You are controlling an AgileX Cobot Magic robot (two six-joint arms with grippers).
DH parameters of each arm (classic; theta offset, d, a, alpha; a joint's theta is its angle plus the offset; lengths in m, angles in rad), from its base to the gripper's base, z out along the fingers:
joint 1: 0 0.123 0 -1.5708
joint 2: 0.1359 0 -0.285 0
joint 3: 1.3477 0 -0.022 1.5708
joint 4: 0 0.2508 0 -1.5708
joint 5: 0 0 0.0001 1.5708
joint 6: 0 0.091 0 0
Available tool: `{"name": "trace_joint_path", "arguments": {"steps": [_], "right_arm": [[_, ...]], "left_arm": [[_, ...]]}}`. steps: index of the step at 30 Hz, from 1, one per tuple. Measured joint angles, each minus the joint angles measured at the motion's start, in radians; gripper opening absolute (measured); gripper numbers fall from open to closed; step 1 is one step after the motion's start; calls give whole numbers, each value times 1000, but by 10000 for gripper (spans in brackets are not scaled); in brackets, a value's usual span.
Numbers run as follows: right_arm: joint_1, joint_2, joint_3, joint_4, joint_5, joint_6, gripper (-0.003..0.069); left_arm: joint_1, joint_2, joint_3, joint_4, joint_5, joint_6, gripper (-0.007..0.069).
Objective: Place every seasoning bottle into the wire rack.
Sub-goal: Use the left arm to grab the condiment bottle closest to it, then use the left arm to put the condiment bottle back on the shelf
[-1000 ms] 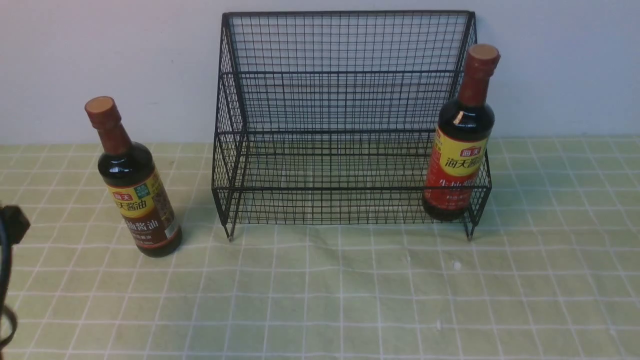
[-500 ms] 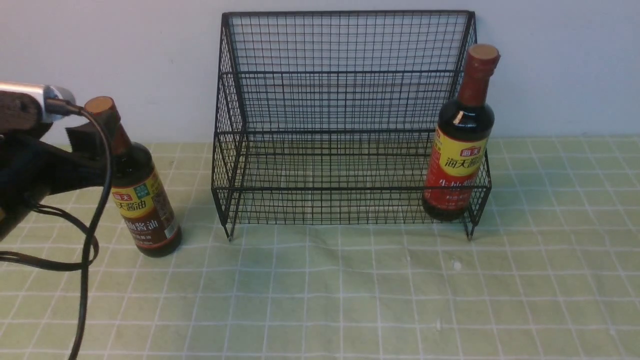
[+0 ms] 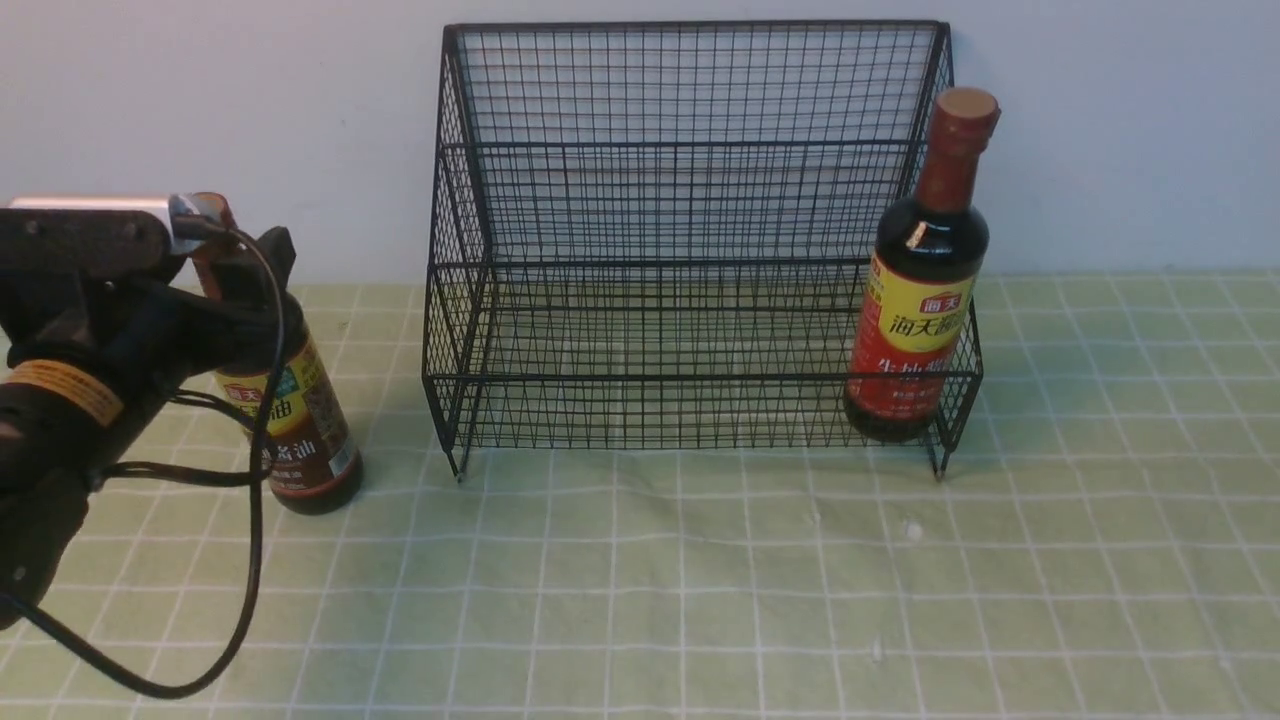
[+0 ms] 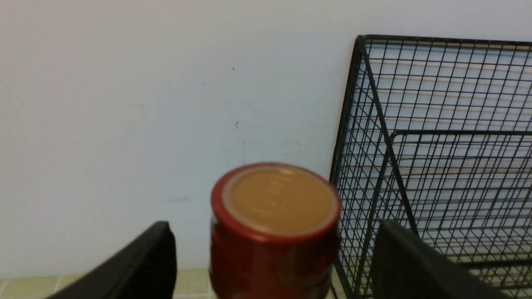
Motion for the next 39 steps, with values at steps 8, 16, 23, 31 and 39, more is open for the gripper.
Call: {"name": "trace_joint_path", "arguments": {"steps": [8,16,23,31,39], "right_arm": [[0,0,0,0,99,0,-14],[0,0,0,0,115,0,-14],[0,0,0,0,115,1,-14],[0,0,0,1,115,1,-14],[0,0,0,8,84,26,-14]], "left_arm": [[0,15,-97,74,132,-2,264],[0,0,-201,289,339,-188,259],[0,-64,-319,450,435,-421,259],[-43,-85,-592,567,445,-589,259],[-196,-23,-837,601,594,-588,259]]}}
